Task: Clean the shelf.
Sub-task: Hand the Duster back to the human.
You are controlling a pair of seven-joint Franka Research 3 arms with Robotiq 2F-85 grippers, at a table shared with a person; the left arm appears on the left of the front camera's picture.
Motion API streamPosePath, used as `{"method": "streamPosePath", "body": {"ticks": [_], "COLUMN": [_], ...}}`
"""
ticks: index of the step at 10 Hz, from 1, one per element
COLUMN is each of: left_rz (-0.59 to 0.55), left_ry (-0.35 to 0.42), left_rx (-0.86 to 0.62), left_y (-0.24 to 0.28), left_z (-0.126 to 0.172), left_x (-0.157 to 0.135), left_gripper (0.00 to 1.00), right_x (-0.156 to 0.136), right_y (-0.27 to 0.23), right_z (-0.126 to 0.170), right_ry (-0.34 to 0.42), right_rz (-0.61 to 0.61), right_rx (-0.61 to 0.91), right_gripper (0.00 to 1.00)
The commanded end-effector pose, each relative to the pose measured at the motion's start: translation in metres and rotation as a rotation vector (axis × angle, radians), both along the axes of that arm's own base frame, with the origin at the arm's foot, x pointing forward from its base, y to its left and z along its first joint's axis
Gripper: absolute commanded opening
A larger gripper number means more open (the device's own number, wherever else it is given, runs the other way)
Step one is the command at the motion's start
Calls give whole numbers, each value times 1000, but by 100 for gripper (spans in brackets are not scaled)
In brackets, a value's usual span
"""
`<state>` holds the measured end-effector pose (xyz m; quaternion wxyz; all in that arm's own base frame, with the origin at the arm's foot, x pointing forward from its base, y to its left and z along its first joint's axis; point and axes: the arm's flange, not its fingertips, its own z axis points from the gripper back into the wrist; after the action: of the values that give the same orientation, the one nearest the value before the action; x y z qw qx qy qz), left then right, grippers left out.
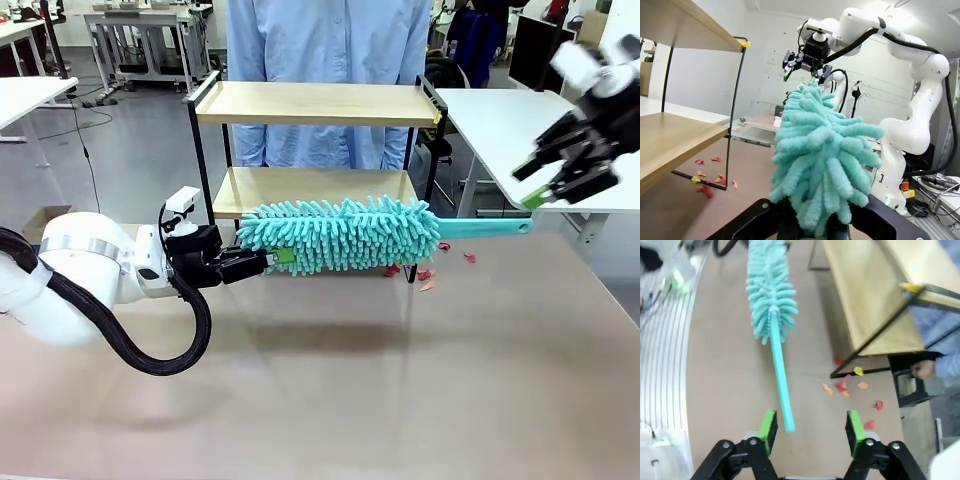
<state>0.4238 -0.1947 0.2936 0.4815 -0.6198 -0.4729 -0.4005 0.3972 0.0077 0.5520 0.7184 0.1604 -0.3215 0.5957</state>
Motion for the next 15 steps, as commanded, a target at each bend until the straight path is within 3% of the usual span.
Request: {"method": "streamPosePath", "body": {"ticks": [1, 4, 5, 6, 8, 11, 15], "left_rz": [-3, -3, -3, 0, 48, 149, 564], "left_ry": [-2, -2, -2, 0, 10, -50, -129], "left_rx": [-8, -8, -8, 0, -41, -147, -226], "left_y": [1, 1, 1, 0, 8, 49, 134], "left_z": [2, 2, 2, 0, 43, 134, 217], "left_x": [0, 0, 0, 0, -17, -46, -59], "left_gripper": [0, 0, 0, 15, 15, 15, 15], "right_x": [-27, -39, -36, -39, -39, -39, -39], "right_y": [-38, -71, -69, -87, -87, -87, -87], "right_z": [-4, -8, -8, -1, -1, -1, -1], "right_ry": [-30, -18, -62, 0, 0, 0, 0], "right_rz": [-240, -503, -469, -414, -414, -414, -414], "right_rx": [153, 229, 226, 208, 208, 208, 208], "right_gripper": [100, 100, 100, 100, 100, 100, 100]}}
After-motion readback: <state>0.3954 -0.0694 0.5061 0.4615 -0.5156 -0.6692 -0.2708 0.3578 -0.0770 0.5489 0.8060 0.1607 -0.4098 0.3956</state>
